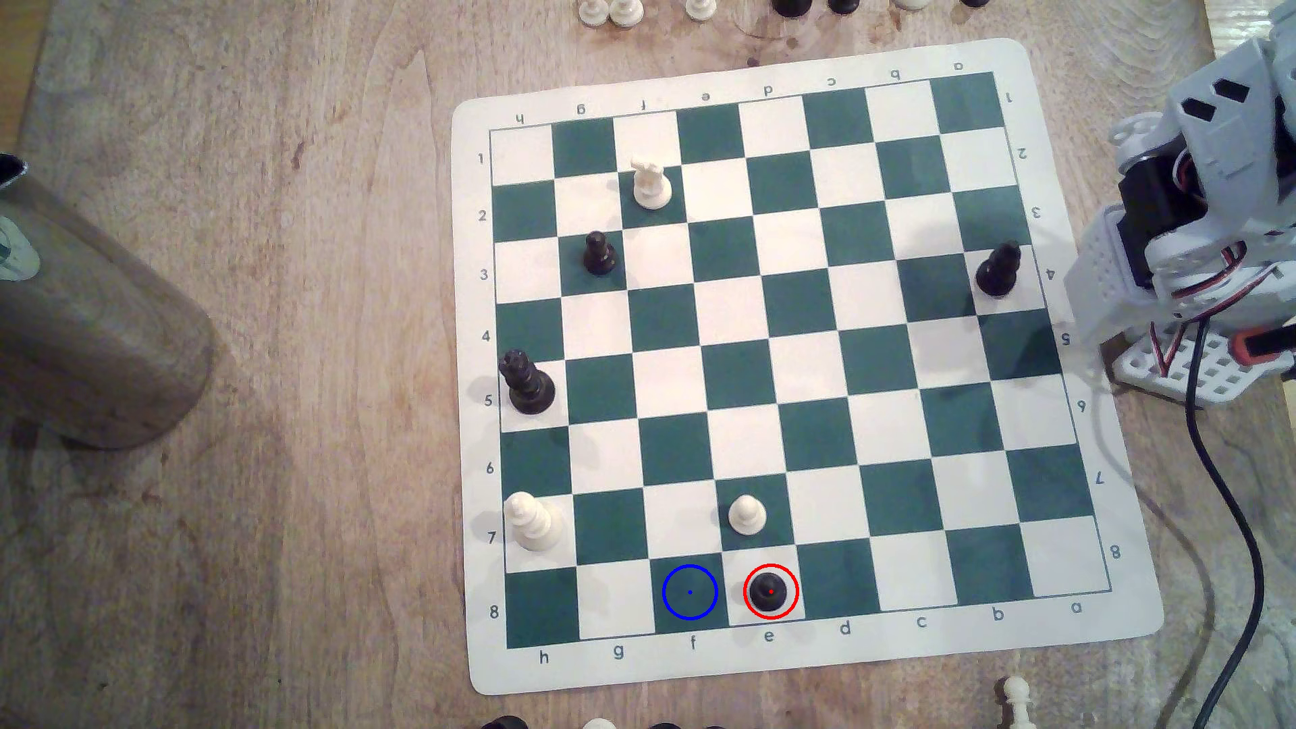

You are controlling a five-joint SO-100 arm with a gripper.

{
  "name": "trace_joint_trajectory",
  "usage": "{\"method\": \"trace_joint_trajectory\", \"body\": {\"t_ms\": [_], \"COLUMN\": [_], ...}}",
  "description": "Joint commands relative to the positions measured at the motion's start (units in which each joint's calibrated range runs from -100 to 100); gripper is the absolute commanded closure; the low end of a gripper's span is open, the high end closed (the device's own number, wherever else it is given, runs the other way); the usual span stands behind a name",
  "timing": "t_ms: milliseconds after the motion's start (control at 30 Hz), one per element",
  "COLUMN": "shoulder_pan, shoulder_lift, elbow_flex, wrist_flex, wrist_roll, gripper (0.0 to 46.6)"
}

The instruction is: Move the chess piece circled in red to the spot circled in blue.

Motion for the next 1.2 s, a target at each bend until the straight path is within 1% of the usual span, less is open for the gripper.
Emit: {"method": "trace_joint_trajectory", "body": {"t_ms": [0, 67, 133, 200, 300, 333, 467, 567, 600, 733, 900, 1067, 1100, 1167], "shoulder_pan": [0.6, -0.5, -1.1, -1.6, -1.9, -2.0, -3.0, -3.4, -3.6, -4.6, -7.6, -9.7, -10.1, -11.2], "shoulder_lift": [0.1, 0.1, 0.1, 0.1, 0.1, 0.1, 0.2, 0.2, 0.5, 2.3, 17.5, 24.0, 25.5, 29.1], "elbow_flex": [1.2, 0.6, -1.7, -5.7, -9.3, -12.5, -21.6, -25.4, -28.7, -34.6, -45.5, -50.0, -50.4, -51.9], "wrist_flex": [1.3, 9.5, 20.6, 35.9, 51.4, 63.7, 88.4, 97.4, 105.0, 115.6, 128.1, 139.1, 140.2, 142.9], "wrist_roll": [0.1, 0.1, 0.1, 0.1, -0.1, -0.2, -0.2, -0.3, -0.3, -0.3, -0.3, -0.3, -0.5, -1.9], "gripper": [46.4, 46.4, 46.4, 46.4, 46.4, 46.4, 46.4, 46.4, 46.4, 46.4, 46.4, 45.9, 45.8, 45.7]}}
